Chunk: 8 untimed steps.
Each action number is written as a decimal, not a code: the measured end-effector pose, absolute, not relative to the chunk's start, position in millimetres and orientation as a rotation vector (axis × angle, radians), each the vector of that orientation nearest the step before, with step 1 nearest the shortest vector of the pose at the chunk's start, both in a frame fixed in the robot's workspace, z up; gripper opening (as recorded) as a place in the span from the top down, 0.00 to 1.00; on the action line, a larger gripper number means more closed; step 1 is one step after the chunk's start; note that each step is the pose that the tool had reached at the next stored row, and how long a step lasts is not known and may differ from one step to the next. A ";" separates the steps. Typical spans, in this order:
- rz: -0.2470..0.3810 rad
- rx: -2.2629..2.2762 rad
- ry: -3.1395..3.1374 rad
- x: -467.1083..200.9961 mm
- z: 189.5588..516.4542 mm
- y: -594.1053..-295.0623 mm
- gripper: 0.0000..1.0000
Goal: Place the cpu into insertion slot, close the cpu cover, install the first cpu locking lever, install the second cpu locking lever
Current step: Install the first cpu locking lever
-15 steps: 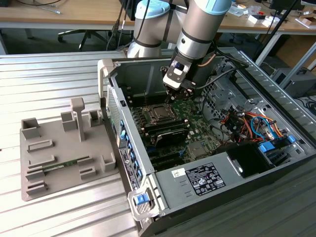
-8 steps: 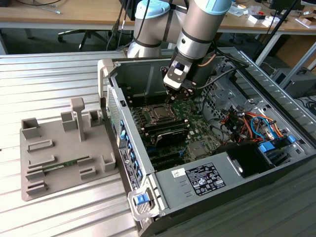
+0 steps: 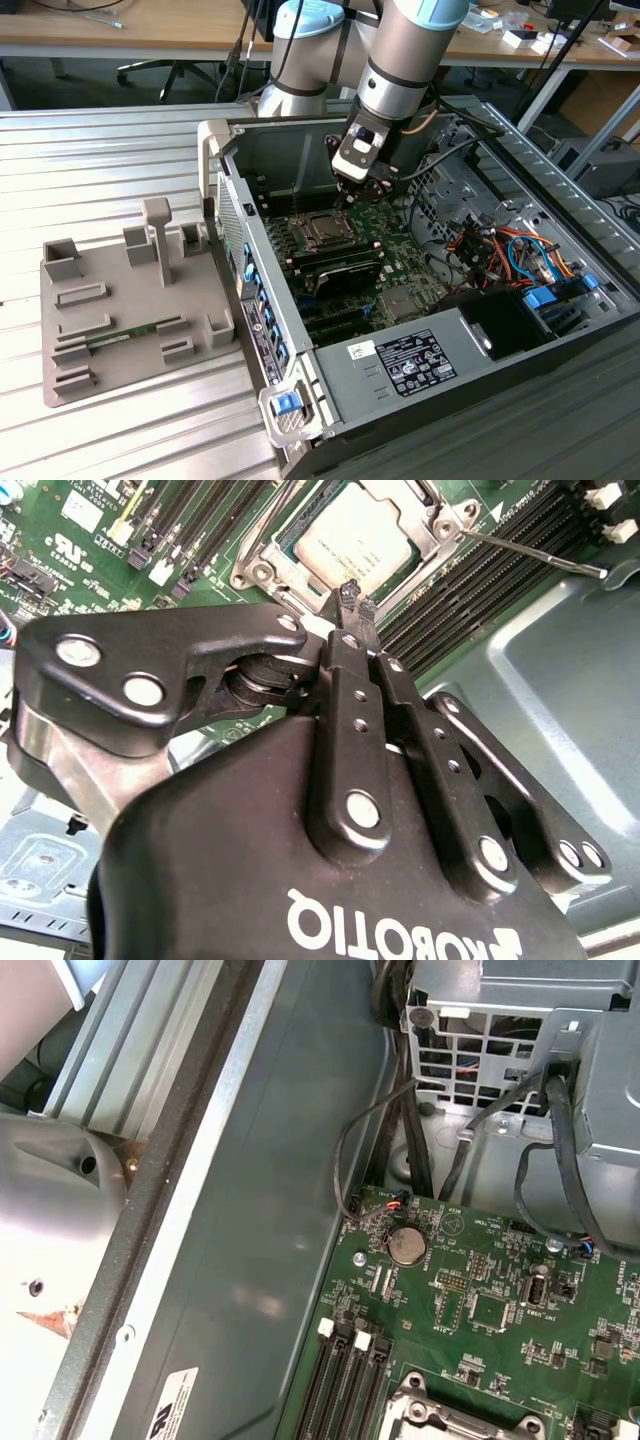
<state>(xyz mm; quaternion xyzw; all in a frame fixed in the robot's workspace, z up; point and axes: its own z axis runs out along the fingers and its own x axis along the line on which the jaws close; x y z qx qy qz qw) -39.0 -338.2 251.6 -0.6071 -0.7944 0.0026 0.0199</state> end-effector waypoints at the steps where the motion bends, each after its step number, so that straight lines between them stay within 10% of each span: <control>1: 0.008 -1.881 -2.466 -39.0 251.7 -338.2 0.90; 8: 0.008 -1.871 -2.474 -39.0 251.7 -338.2 0.90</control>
